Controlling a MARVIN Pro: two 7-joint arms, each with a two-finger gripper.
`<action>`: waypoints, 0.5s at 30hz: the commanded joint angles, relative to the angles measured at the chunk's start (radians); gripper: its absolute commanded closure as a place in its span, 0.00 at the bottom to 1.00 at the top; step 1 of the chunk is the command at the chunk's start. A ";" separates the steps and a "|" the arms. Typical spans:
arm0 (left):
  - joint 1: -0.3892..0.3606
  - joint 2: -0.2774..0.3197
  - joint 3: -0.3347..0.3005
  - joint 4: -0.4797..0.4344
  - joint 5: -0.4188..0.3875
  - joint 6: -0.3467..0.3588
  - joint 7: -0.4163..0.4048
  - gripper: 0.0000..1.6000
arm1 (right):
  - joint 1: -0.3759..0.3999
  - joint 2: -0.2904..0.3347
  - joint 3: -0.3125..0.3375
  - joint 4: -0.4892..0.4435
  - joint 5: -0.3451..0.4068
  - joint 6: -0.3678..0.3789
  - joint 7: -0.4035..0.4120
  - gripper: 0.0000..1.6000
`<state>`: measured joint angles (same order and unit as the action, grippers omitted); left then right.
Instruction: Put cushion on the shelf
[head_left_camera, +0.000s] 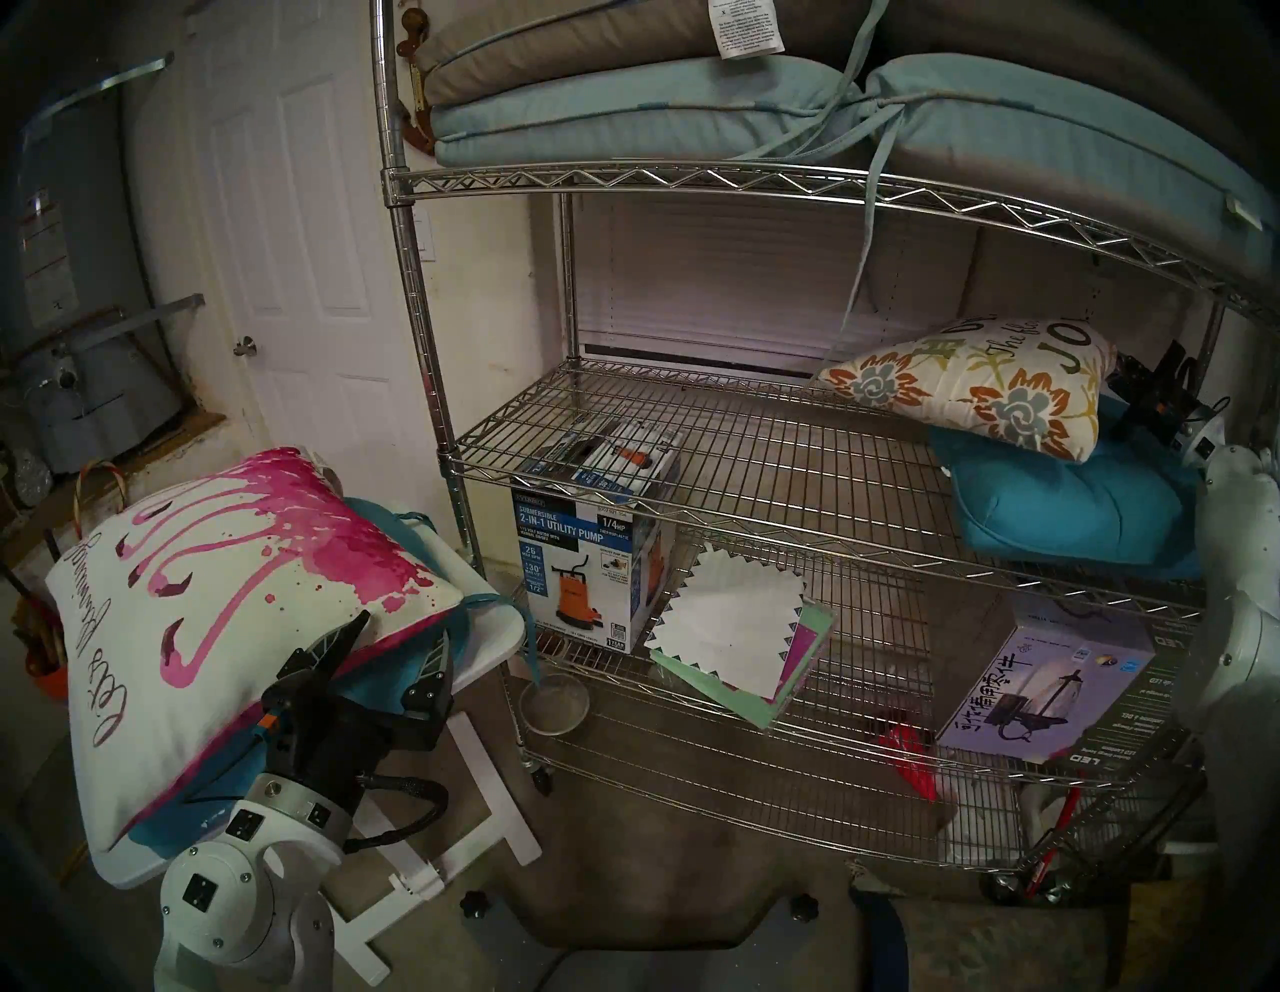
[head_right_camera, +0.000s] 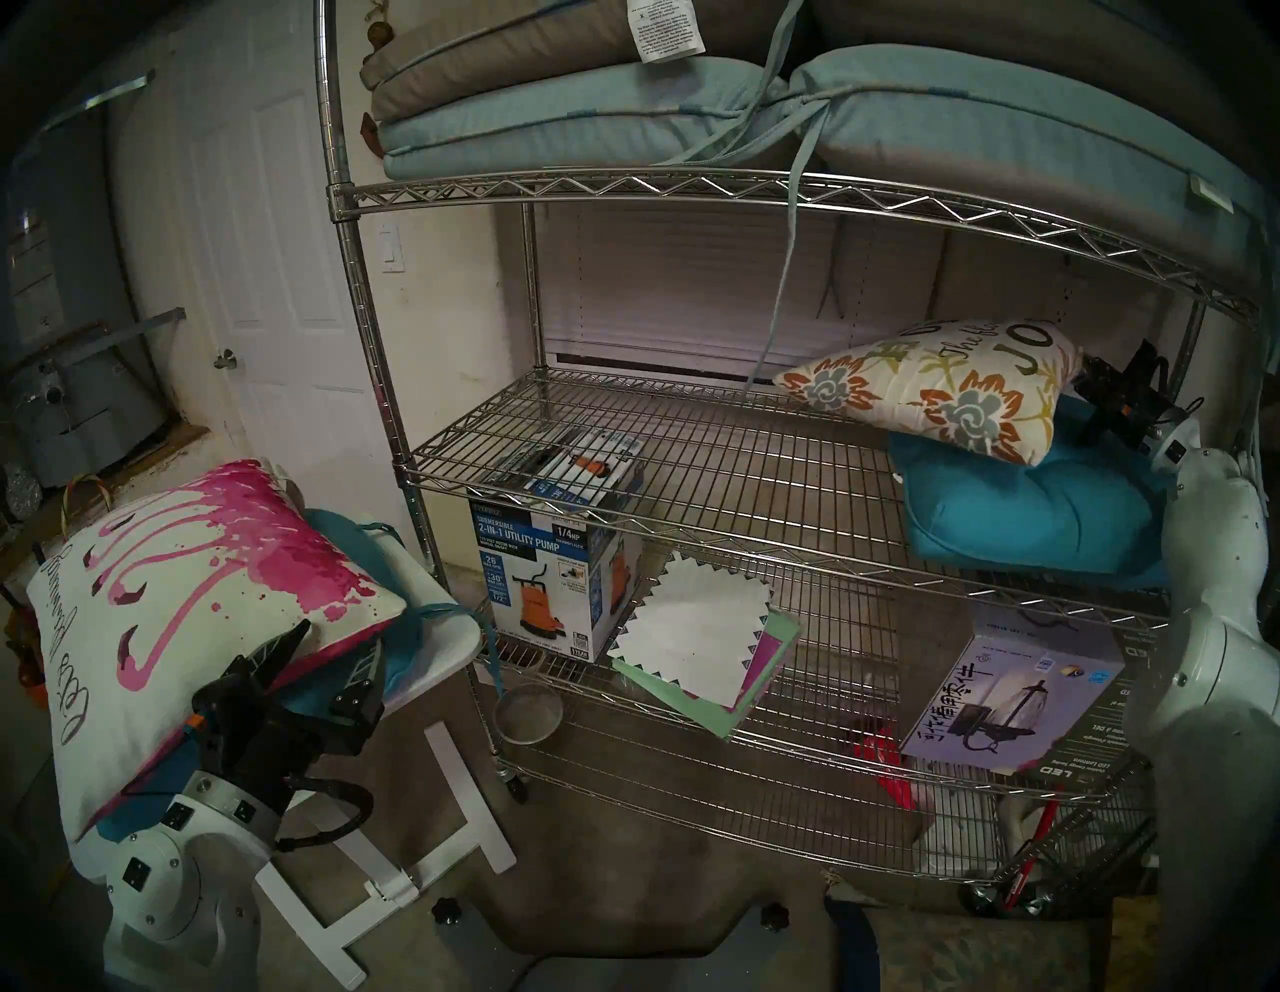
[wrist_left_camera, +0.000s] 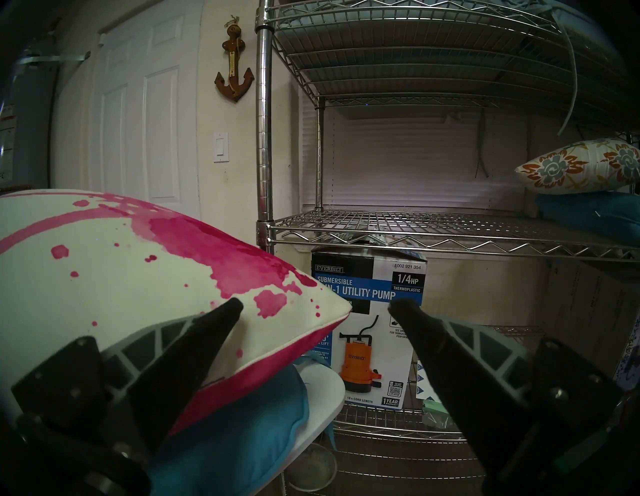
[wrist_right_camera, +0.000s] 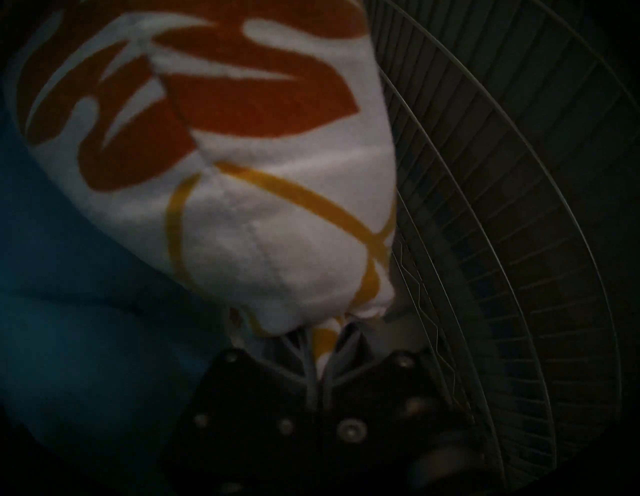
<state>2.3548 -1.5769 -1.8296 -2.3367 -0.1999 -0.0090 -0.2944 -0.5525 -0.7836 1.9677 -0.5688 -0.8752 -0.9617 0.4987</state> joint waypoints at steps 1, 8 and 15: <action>-0.002 -0.001 0.001 -0.018 0.000 -0.004 0.000 0.00 | 0.055 0.087 0.019 0.015 -0.012 0.002 -0.043 1.00; -0.002 -0.001 0.001 -0.019 0.000 -0.004 0.000 0.00 | 0.048 0.129 0.037 0.041 -0.034 0.002 -0.069 1.00; -0.001 -0.001 0.001 -0.019 0.000 -0.004 0.001 0.00 | 0.033 0.167 0.051 0.043 -0.043 0.002 -0.090 1.00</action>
<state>2.3547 -1.5769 -1.8296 -2.3366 -0.1999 -0.0090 -0.2946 -0.5396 -0.6907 2.0027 -0.5091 -0.9256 -0.9617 0.4486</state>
